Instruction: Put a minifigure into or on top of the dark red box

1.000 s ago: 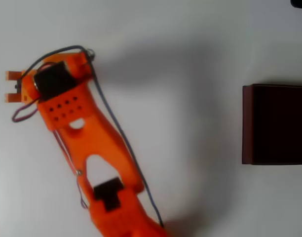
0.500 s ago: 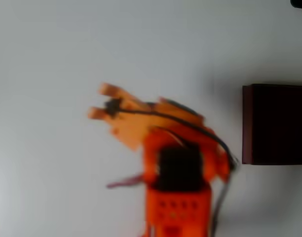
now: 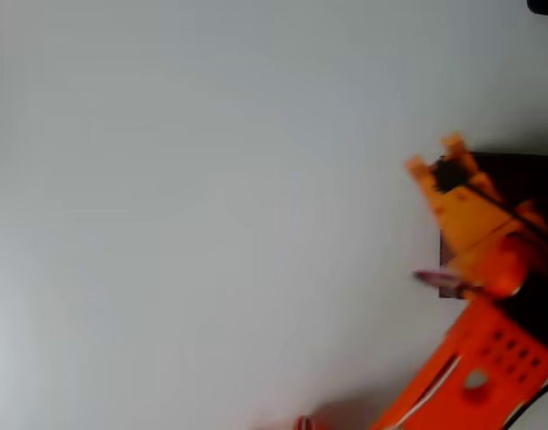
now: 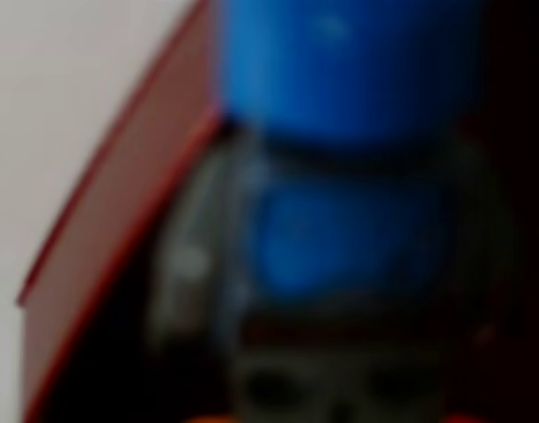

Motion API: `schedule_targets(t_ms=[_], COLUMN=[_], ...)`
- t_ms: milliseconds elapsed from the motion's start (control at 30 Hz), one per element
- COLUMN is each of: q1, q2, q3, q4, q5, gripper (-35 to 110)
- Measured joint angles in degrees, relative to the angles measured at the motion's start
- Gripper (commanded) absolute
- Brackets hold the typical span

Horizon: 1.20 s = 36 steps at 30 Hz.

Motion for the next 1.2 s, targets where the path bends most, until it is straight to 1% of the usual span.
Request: schedule_targets(t_ms=[67, 133, 200, 300, 400, 433, 467, 500, 600, 700, 767, 900, 1033, 1200], q1=[2.6, 5.3, 7.6, 10.5, 12.0, 12.2, 12.2, 12.0, 11.5, 10.4, 9.6, 8.5, 7.1, 1.9], q2=[-7.2, -15.8, -26.3, -44.4, -53.4, -54.2, -54.5, -54.8, -54.7, -53.3, -50.7, -42.9, -29.6, -3.5], q3=[-6.8, -16.1, -28.7, -53.4, -68.5, -70.6, -72.0, -72.9, -72.7, -70.4, -66.3, -54.8, -39.8, -16.3], q4=[0.2, 2.9, 7.6, 16.9, 18.3, 18.5, 18.7, 19.2, 19.9, 19.9, 19.9, 19.9, 19.7, 17.8], q5=[-0.3, -1.2, -2.0, -2.6, -3.5, -3.6, -3.7, -3.7, -4.2, -5.2, -5.2, -5.4, -5.5, -4.2], gripper=[0, 0, 0, 0, 0, 4, 11, 16, 22, 23, 26, 25, 25, 24])
